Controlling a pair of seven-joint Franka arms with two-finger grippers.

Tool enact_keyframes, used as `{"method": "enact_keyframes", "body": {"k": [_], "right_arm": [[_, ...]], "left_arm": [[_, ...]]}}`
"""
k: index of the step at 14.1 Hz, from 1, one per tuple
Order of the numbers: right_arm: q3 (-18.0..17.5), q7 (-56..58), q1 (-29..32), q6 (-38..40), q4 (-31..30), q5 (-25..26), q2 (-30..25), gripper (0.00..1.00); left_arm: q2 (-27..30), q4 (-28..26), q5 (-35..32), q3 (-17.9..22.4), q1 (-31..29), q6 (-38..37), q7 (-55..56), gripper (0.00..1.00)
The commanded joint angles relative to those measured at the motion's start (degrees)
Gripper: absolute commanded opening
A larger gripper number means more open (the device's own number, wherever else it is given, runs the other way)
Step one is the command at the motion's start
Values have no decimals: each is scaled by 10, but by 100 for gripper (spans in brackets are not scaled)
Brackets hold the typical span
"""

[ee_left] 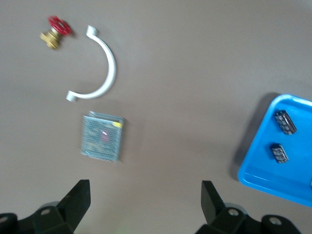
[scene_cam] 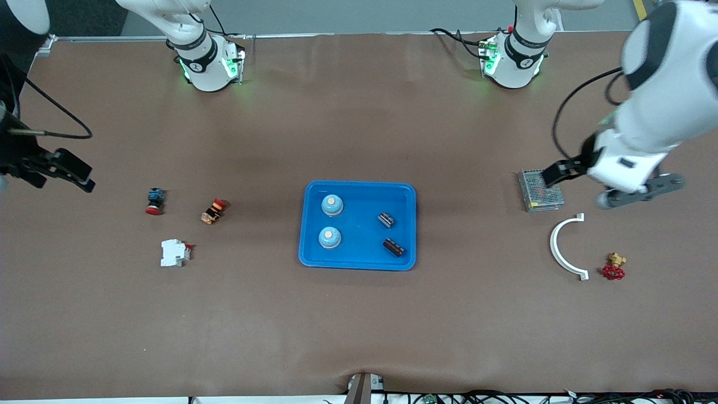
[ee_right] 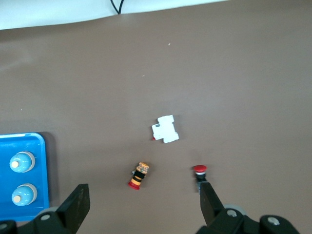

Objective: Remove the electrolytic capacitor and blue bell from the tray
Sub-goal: 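Reach the left gripper to a capacitor while the right gripper reaches a bell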

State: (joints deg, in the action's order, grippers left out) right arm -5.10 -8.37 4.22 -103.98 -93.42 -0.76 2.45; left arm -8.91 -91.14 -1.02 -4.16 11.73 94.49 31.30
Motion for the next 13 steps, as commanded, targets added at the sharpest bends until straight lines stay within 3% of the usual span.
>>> {"method": "enact_keyframes", "body": {"k": [1,4,8,11,13], "right_arm": [[-7,-73,-21,-44,-54,-25,-10,100],[-6,-153,-74,-88,-90,-21,5,100],[-6,-251,-124,-113,-90,-17,54,100],[-6,-361,-179,-146,-89,34,100,100],[-6,-413,-213,-176,-88,39,130,100]], "left_arm": [[-21,11,-2,1,38,0,50,100],[-55,11,15,0,93,26,155,100],[-106,11,35,0,146,89,304,100],[-144,11,60,0,157,130,399,100],[-176,23,75,1,169,154,467,100]]}}
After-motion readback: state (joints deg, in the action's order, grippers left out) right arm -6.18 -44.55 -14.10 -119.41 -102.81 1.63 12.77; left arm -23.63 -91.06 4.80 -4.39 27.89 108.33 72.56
